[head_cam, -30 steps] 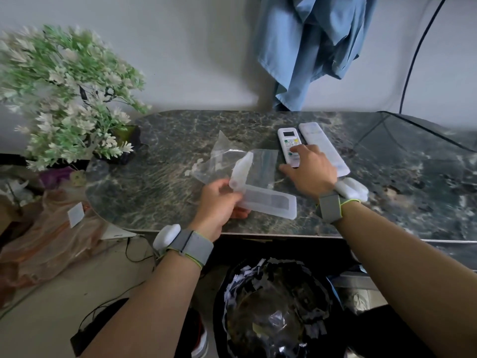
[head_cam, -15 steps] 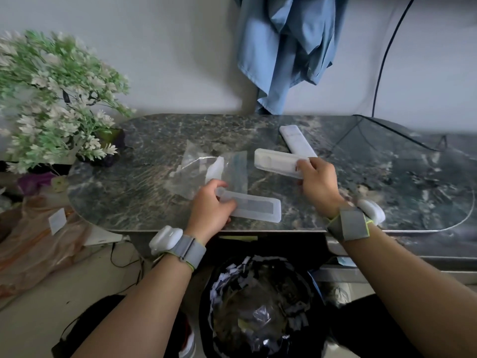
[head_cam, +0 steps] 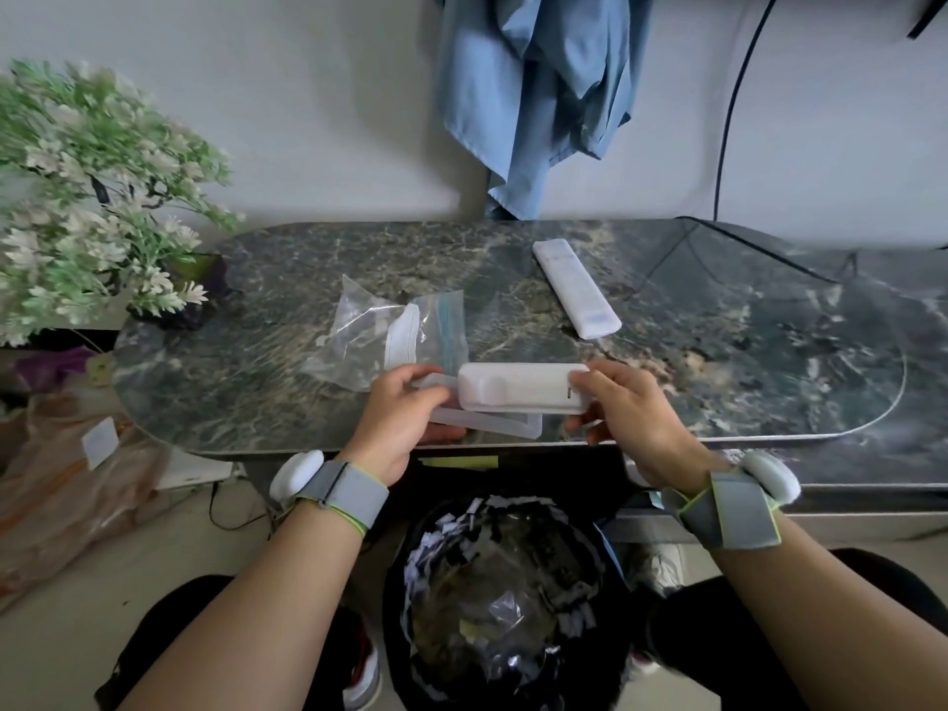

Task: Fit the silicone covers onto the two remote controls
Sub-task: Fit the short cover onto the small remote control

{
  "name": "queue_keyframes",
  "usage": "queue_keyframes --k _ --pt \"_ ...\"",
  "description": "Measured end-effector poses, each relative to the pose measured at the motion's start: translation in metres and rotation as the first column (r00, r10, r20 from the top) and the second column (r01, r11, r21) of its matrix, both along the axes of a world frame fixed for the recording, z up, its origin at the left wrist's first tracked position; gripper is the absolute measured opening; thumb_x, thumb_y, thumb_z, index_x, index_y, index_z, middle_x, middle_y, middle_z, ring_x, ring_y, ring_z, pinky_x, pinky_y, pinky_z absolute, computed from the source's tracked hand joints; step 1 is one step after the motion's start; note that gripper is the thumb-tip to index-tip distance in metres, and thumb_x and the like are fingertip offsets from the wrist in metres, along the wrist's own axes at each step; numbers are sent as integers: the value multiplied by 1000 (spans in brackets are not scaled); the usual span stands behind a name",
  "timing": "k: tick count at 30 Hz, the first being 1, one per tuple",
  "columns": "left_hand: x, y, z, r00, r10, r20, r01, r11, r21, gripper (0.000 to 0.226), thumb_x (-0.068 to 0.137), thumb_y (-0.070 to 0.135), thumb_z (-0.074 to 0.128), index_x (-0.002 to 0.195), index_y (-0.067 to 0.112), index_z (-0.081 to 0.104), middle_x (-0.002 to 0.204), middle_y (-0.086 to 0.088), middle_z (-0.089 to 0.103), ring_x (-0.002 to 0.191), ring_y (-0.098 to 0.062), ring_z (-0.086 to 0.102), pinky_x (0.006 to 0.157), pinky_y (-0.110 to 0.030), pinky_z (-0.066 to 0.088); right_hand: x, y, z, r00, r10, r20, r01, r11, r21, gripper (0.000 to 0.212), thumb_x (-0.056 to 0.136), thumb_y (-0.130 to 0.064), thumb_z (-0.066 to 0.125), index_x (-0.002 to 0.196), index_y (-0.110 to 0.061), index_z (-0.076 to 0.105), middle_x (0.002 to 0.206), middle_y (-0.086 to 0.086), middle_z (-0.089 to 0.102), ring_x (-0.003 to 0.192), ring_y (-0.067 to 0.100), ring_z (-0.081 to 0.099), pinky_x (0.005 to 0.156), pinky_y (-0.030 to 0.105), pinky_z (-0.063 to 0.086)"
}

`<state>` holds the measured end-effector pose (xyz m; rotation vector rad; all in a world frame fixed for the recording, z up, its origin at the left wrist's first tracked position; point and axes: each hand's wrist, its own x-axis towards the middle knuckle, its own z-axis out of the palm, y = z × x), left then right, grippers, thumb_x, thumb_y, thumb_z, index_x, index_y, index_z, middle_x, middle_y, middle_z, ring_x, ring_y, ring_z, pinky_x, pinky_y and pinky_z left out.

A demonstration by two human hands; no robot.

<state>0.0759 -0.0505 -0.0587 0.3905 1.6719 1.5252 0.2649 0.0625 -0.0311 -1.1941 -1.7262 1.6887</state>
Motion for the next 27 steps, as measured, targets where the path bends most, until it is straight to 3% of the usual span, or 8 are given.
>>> queue_keyframes --k 7,12,17,22,27 --pt "-1 -1 6 987 -13 159 1 997 77 22 93 5 55 114 -2 54 104 -19 64 80 -28 68 61 -38 60 -2 3 -1 996 89 -9 -89 993 -76 16 97 -15 52 89 -10 64 78 11 60 53 20 63 38 23 42" --pt "-2 -1 9 967 -74 244 38 988 150 13 95 11 52 108 6 53 100 -15 65 79 -27 67 68 -43 60 -2 3 0 993 121 -8 -121 989 -89 19 97 -15 52 83 -12 64 74 11 60 53 19 61 40 23 44" --pt "1 -2 11 962 -89 259 38 980 197 7 96 9 50 100 9 56 100 -14 64 80 -25 65 64 -37 59 -3 1 -4 995 100 -21 -102 987 -125 24 98 -18 52 84 -2 63 65 15 57 45 15 61 39 21 47" --pt "-2 -2 13 957 -115 268 50 970 239 14 96 6 46 107 8 55 113 -18 60 90 -28 63 76 -42 58 -4 -5 -6 990 86 -115 -107 977 -187 28 98 -20 51 99 6 62 70 14 62 52 16 66 43 19 50" --pt "-5 -4 13 940 -201 274 140 964 225 43 99 21 43 133 -6 45 130 -26 55 108 -37 59 85 -46 56 -5 -4 -5 988 39 -150 -61 988 -144 26 96 -23 55 98 0 67 69 10 65 53 16 64 46 20 52"
